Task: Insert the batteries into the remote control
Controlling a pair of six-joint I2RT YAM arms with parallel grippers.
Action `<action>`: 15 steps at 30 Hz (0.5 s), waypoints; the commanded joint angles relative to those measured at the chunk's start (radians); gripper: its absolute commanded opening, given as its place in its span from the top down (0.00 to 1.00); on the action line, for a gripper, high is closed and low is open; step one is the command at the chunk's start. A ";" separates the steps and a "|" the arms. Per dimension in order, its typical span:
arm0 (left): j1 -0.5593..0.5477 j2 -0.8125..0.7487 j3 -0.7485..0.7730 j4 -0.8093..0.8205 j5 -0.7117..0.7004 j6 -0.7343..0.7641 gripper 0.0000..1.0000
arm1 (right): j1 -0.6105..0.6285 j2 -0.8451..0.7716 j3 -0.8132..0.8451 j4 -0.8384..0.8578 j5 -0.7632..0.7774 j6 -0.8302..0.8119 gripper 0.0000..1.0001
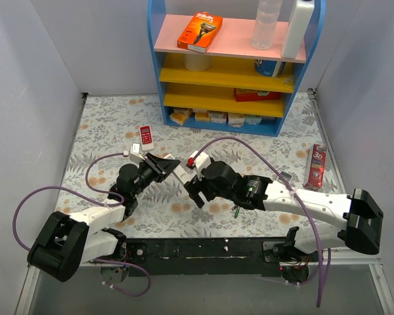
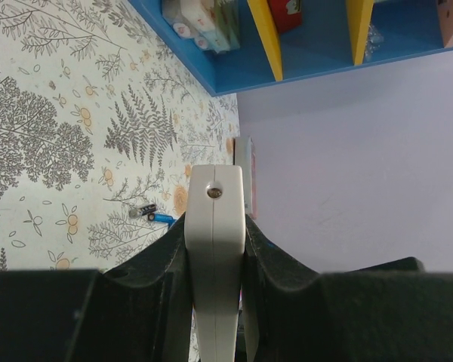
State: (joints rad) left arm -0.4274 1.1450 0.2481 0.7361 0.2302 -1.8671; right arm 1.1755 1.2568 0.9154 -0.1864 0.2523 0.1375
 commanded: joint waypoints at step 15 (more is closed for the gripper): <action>0.004 -0.053 -0.017 0.069 -0.028 0.002 1.00 | -0.007 0.136 0.117 -0.053 0.024 0.113 0.34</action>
State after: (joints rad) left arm -0.4274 1.1202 0.2401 0.7719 0.2192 -1.8671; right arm 1.1725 1.3830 0.9806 -0.2462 0.2565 0.2329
